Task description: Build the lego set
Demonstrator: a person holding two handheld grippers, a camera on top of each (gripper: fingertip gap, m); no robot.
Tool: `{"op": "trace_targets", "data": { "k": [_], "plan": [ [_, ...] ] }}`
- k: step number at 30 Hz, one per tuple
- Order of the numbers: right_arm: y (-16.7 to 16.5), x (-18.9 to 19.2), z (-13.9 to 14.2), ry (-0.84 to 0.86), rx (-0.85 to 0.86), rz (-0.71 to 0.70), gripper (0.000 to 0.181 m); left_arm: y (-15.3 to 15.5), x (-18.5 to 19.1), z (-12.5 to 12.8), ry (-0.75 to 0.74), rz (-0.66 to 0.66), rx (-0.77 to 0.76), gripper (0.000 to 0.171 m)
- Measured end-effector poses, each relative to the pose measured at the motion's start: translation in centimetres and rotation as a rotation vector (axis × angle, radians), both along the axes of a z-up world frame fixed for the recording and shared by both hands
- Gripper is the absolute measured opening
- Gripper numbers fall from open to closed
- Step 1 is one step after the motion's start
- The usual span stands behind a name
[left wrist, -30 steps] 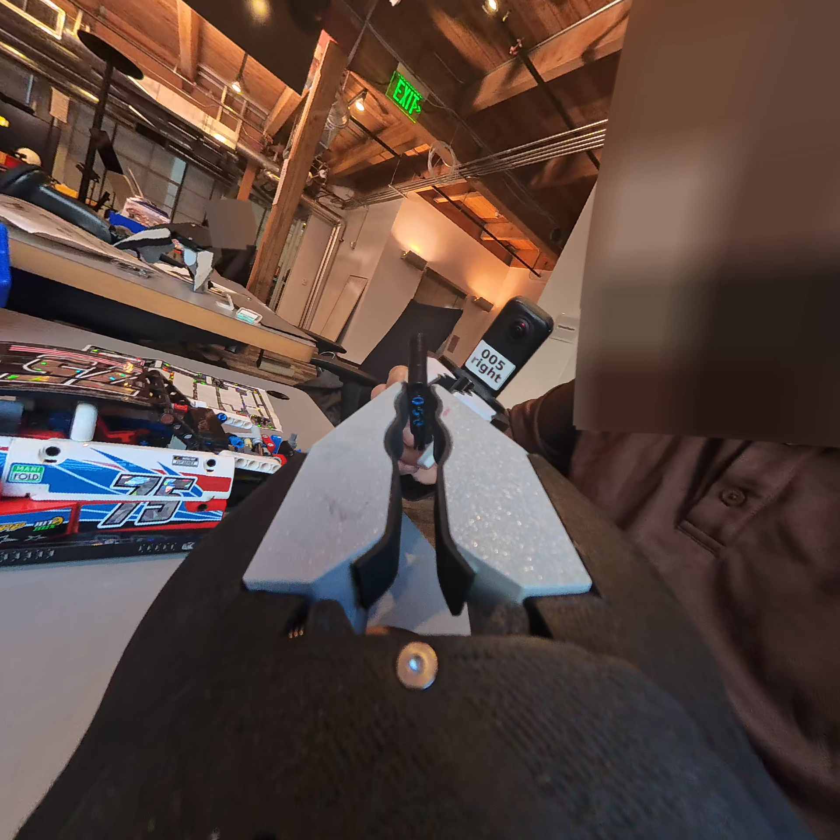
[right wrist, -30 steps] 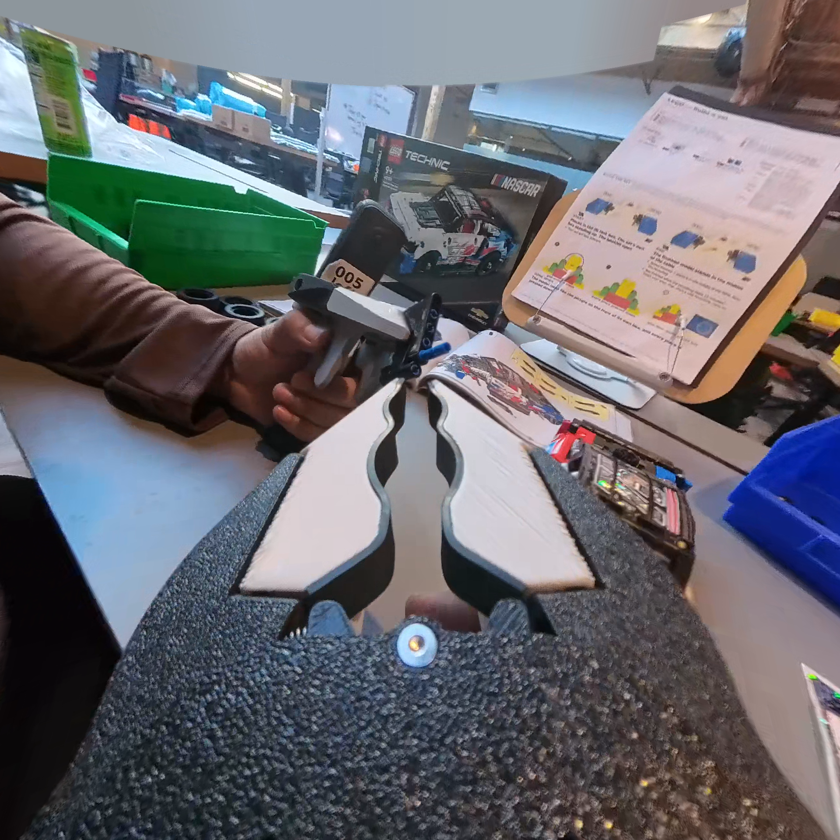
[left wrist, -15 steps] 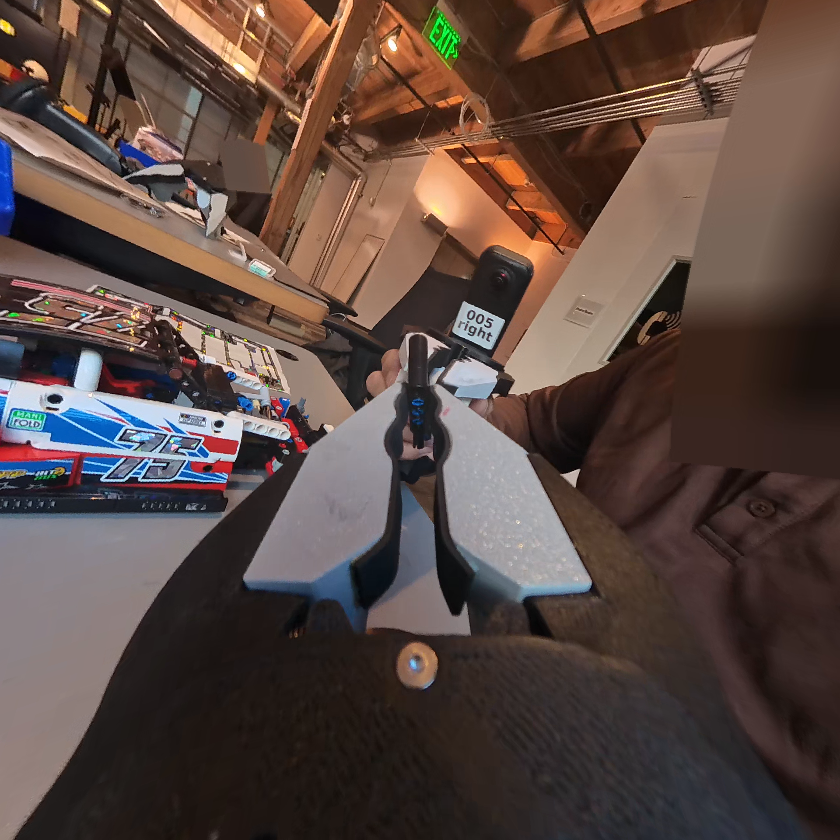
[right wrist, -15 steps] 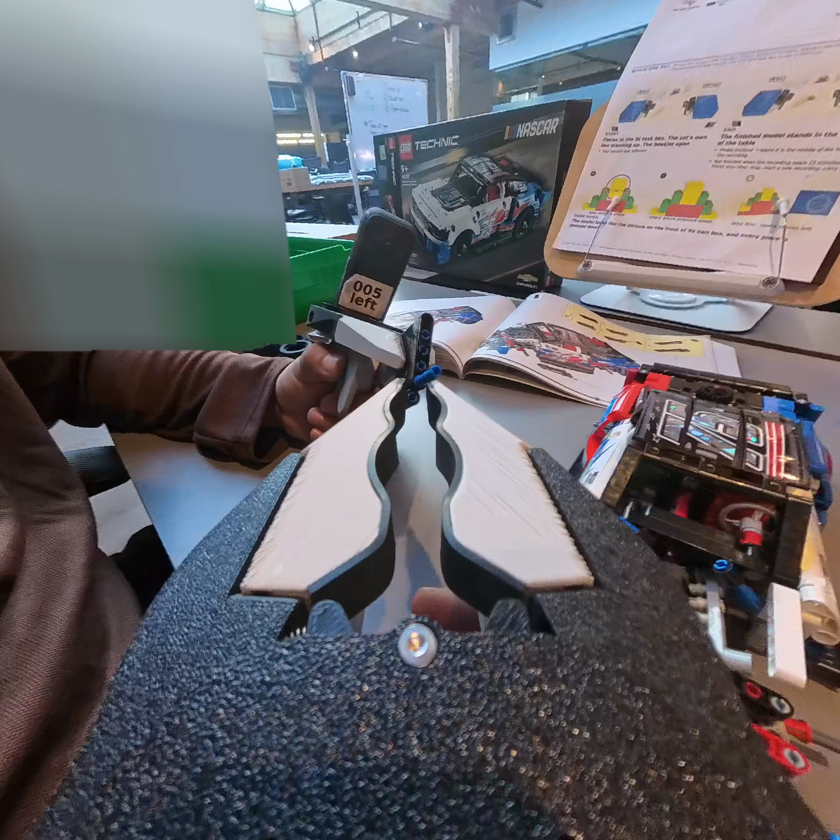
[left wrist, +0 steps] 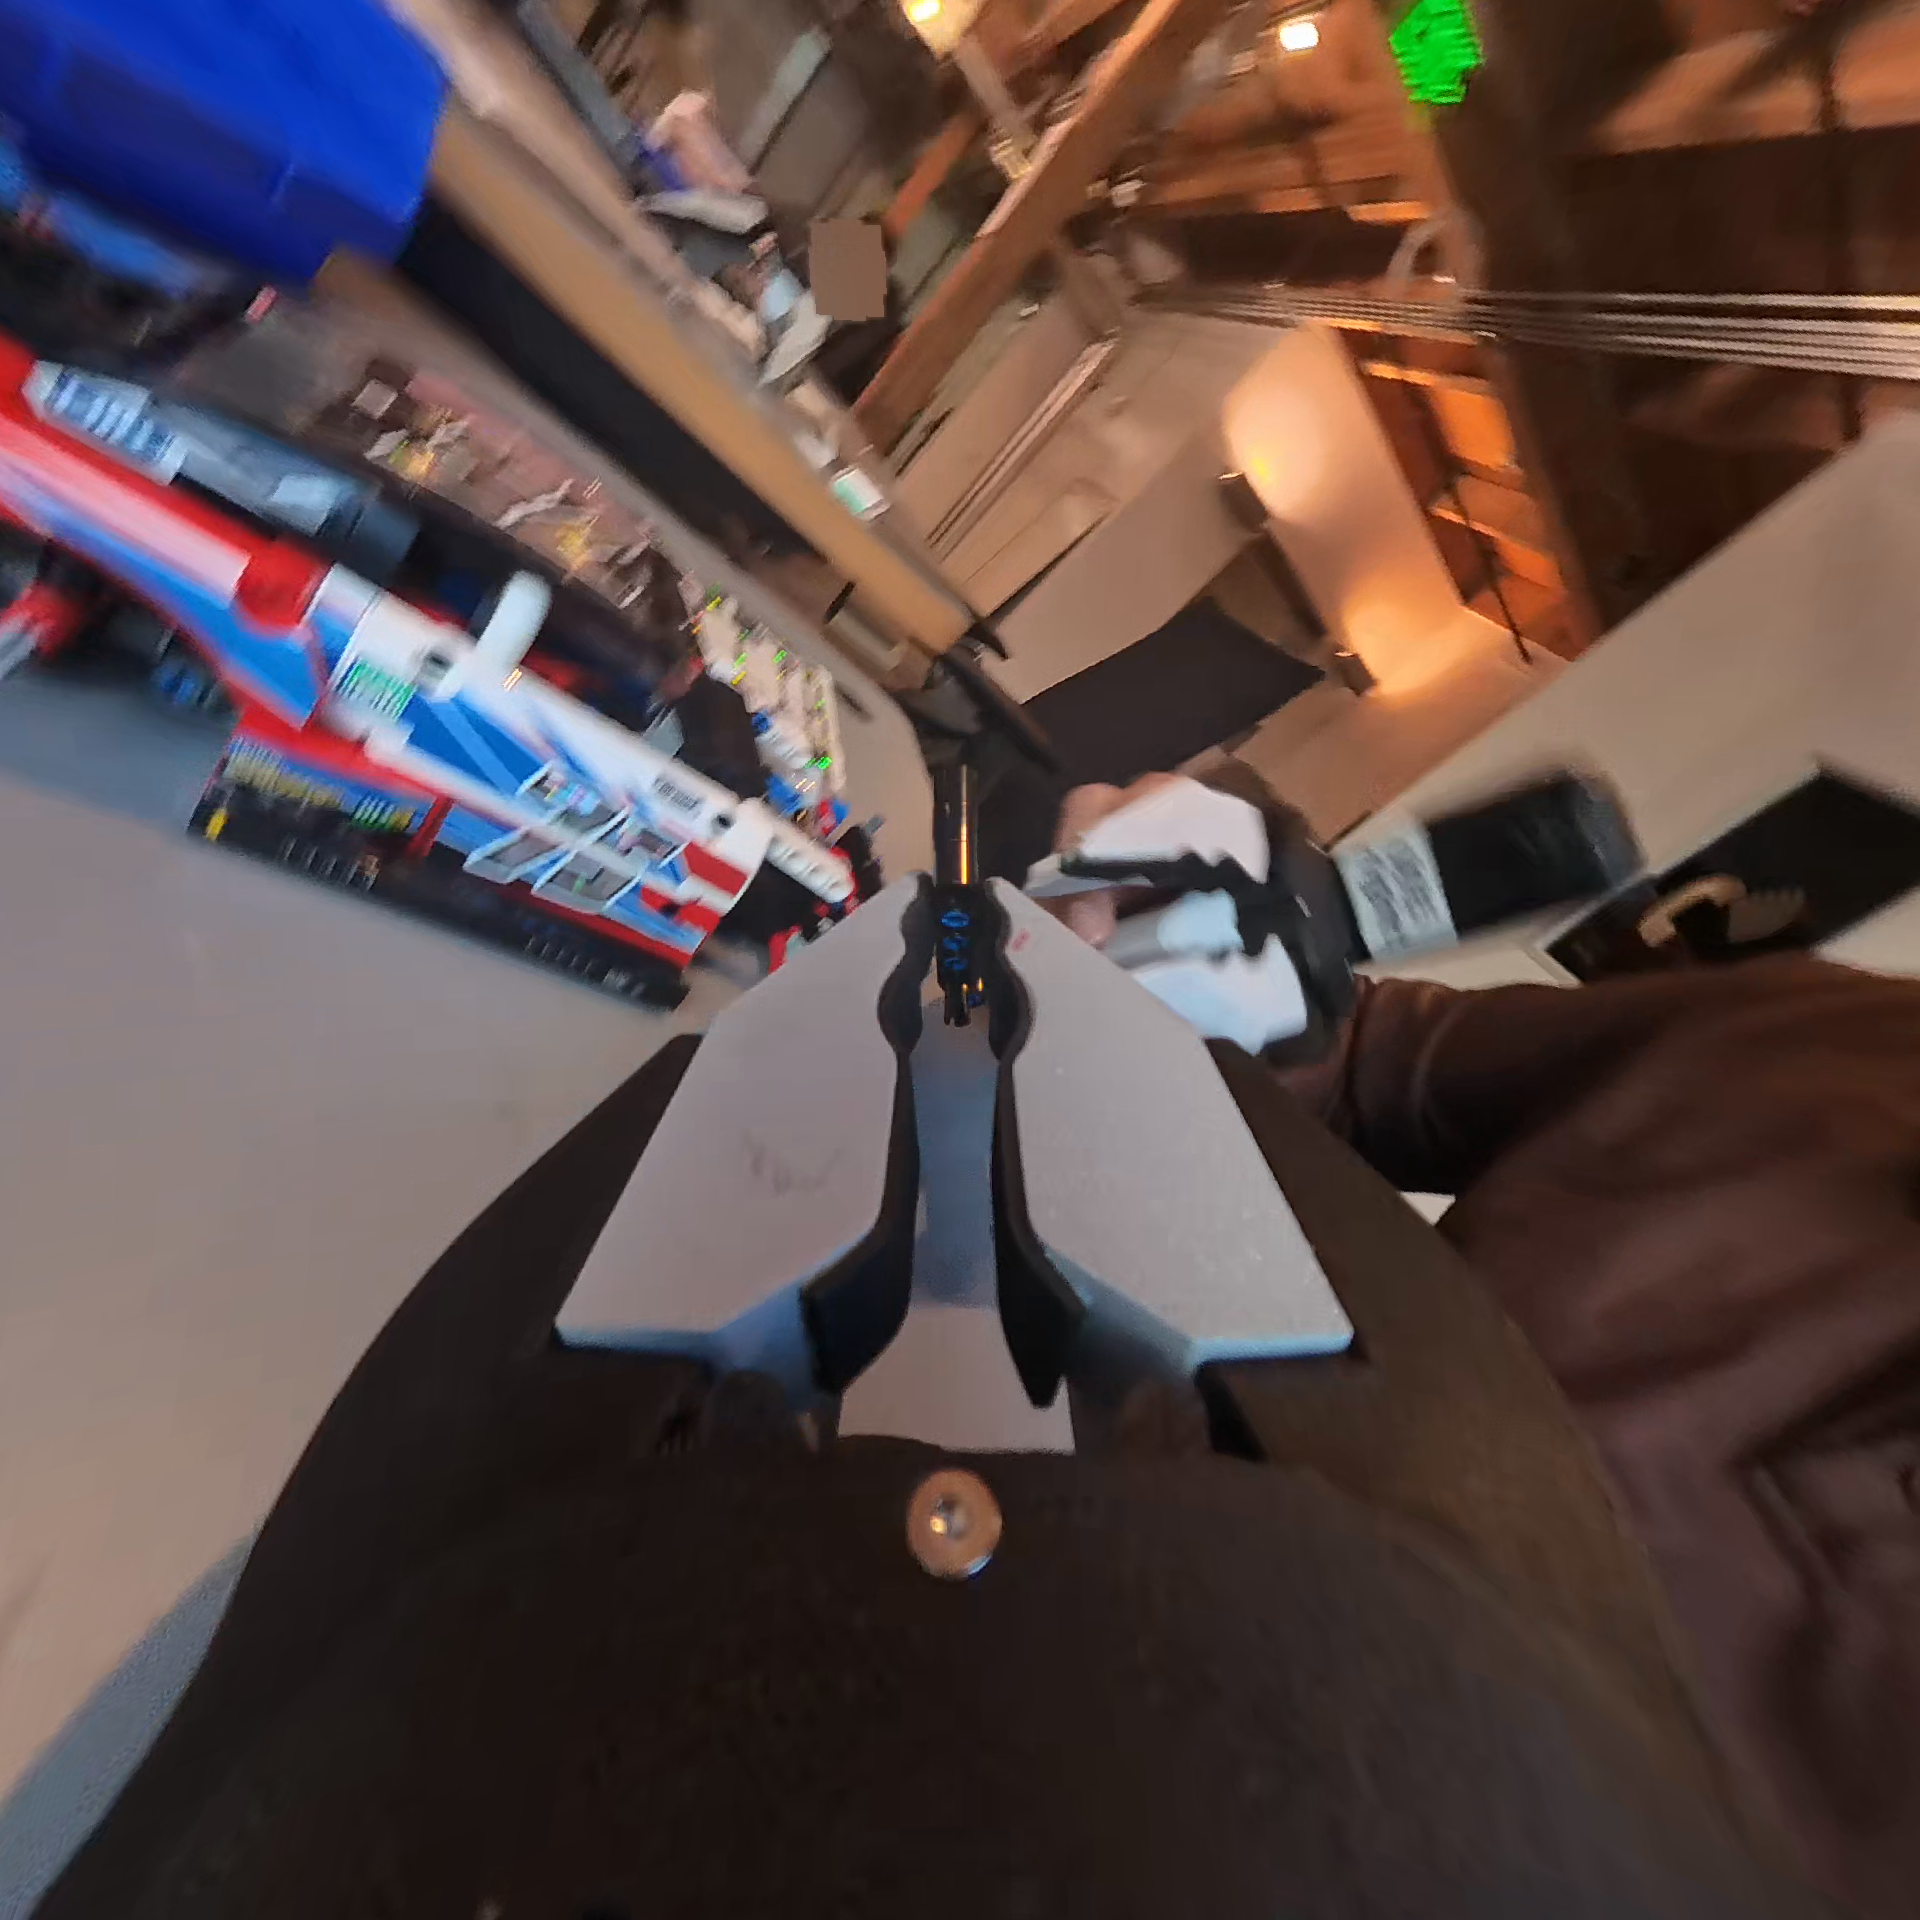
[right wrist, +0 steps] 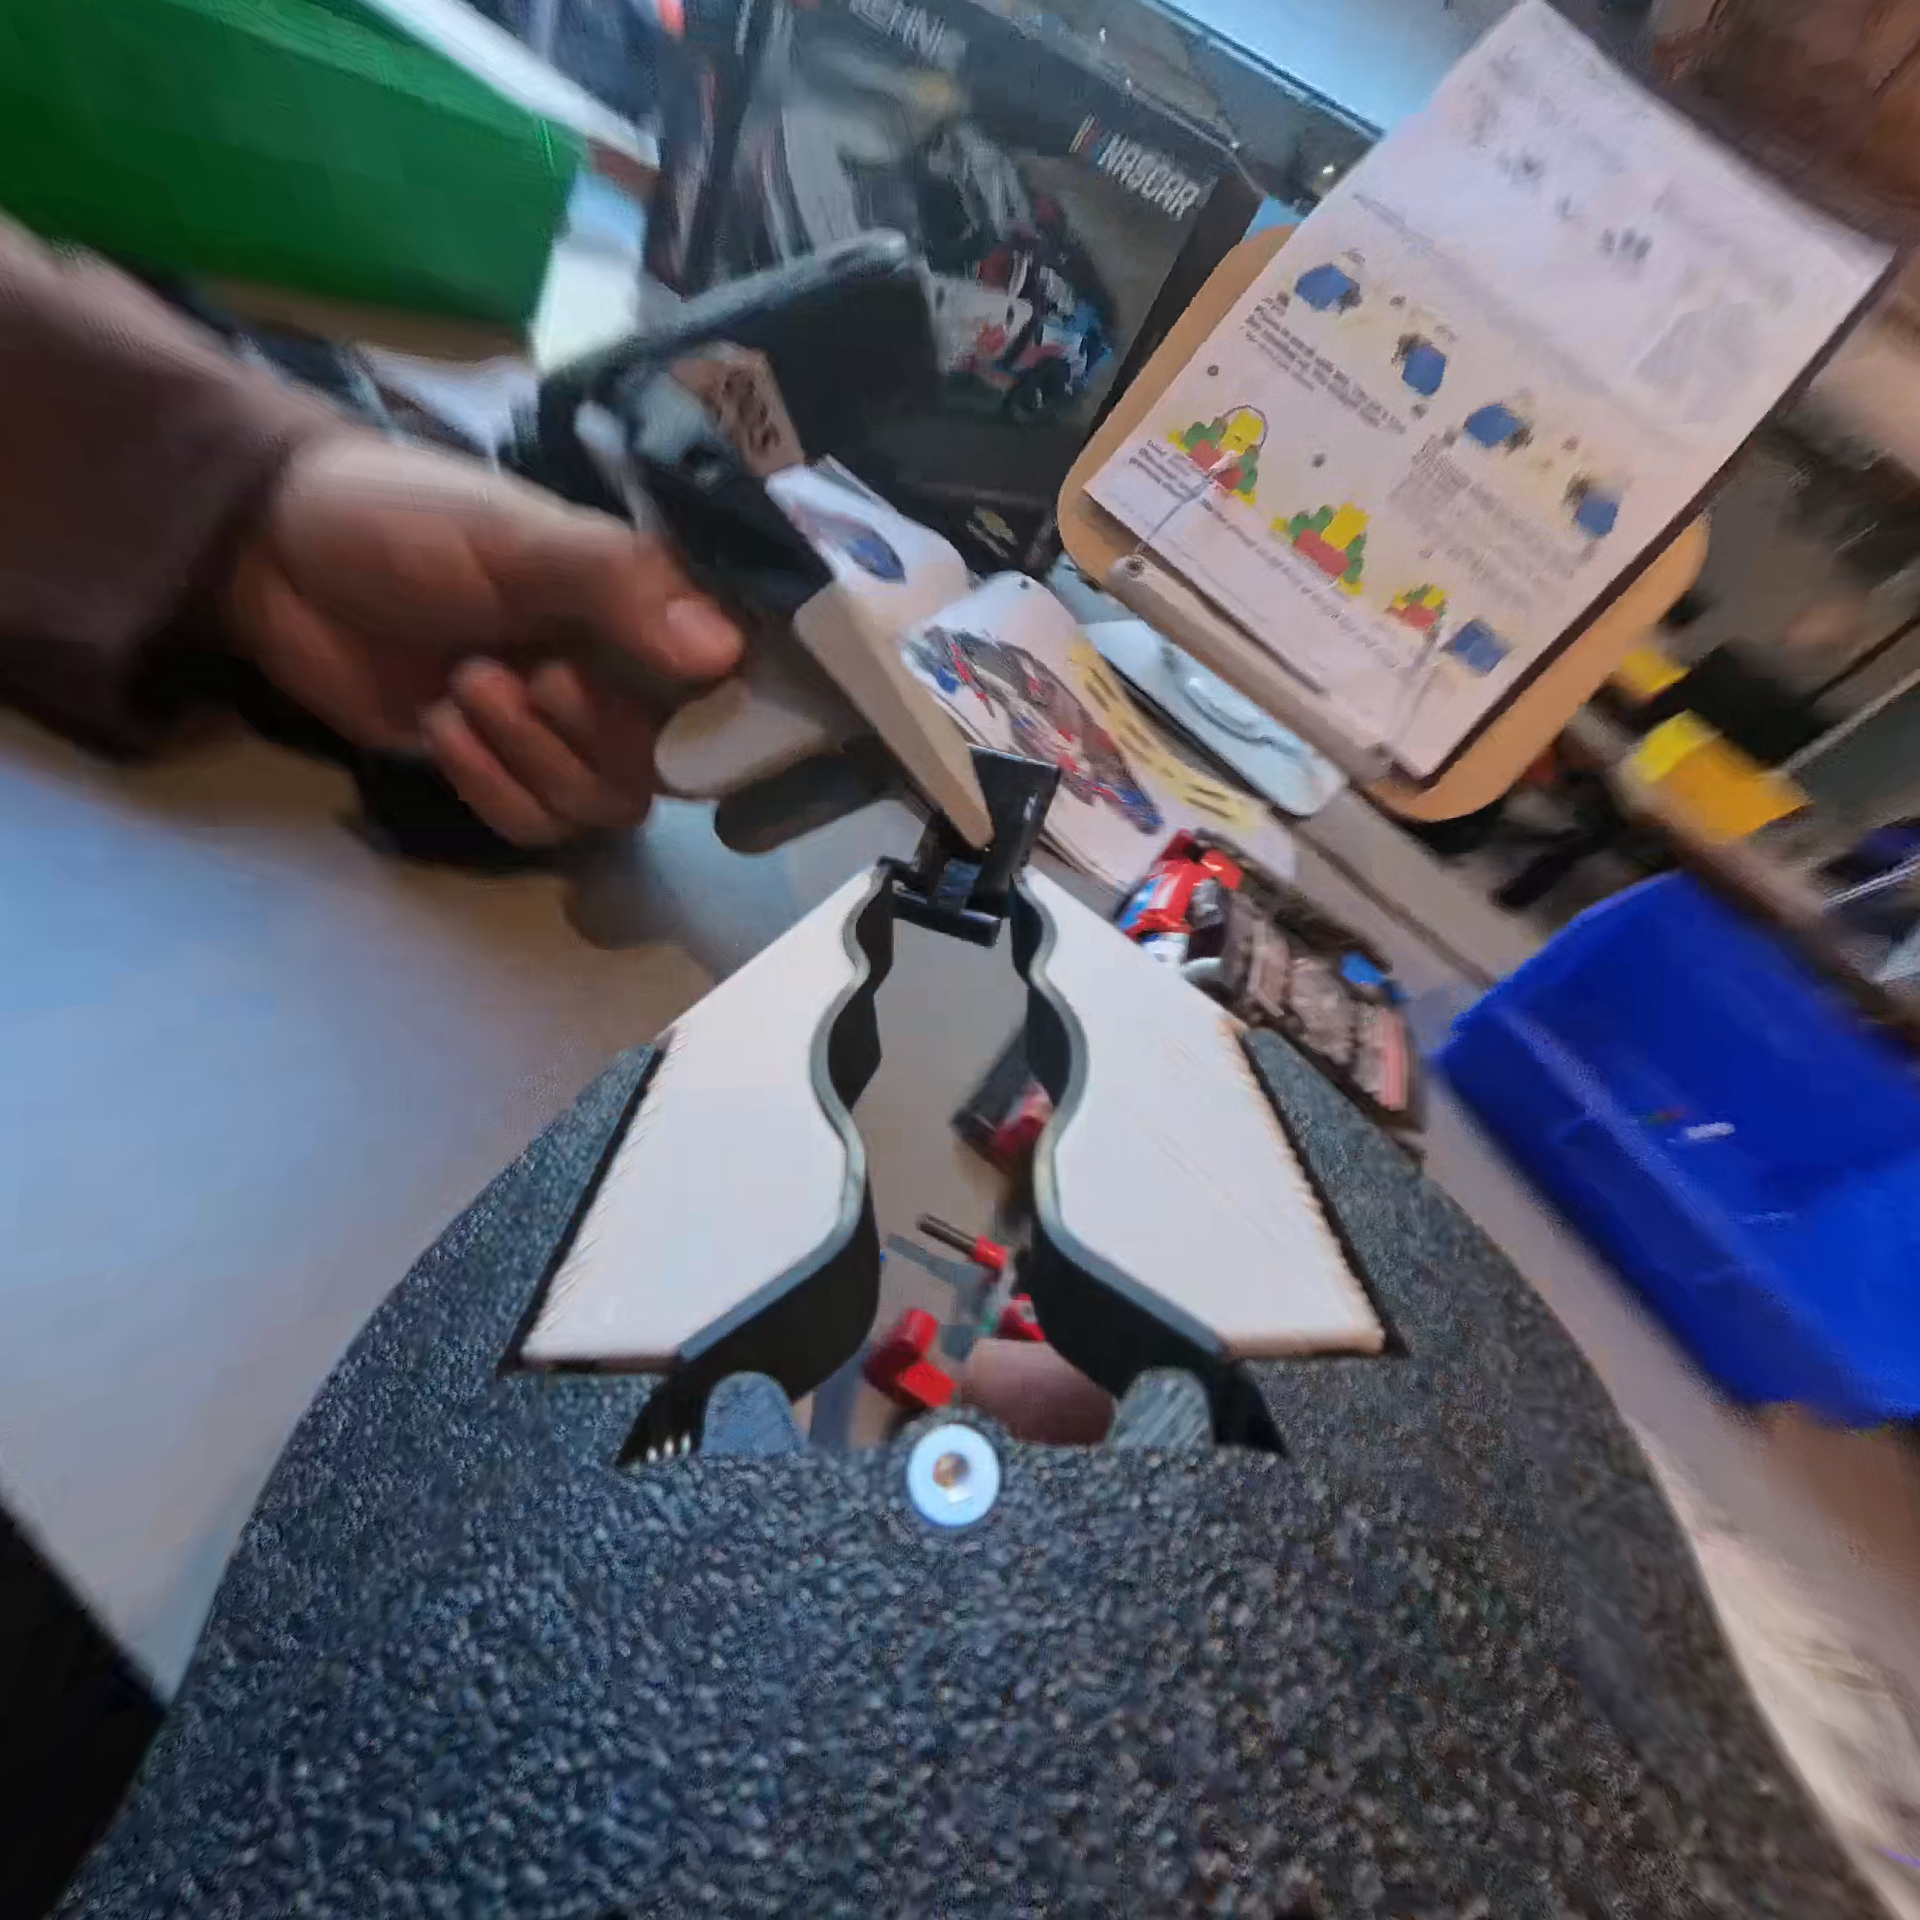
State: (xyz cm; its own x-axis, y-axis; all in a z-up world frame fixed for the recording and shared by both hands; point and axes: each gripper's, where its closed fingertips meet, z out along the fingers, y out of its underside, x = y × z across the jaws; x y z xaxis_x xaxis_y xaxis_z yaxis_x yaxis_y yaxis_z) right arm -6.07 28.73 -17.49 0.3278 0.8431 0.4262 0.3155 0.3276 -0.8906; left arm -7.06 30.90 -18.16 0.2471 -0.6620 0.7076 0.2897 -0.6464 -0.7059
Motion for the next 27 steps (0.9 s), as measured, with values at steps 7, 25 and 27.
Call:
{"op": "trace_targets", "data": {
  "k": [7,25,27],
  "plan": [
    [-0.1,-0.7,-1.7,-0.34,0.696,-0.114,0.016,-0.4,0.8,-1.7,-0.062,-0.06,-0.263,0.004],
    [0.0,-0.6,-2.9,-0.426,0.743,-0.104,0.015,-0.2,0.2,-1.9,-0.252,-0.123,-0.488,0.004],
    [0.2,-0.5,-3.7,-0.443,0.681,-0.098,0.032,-0.1,0.1,-1.9,-0.265,-0.128,-0.499,0.004]
  ]
}}
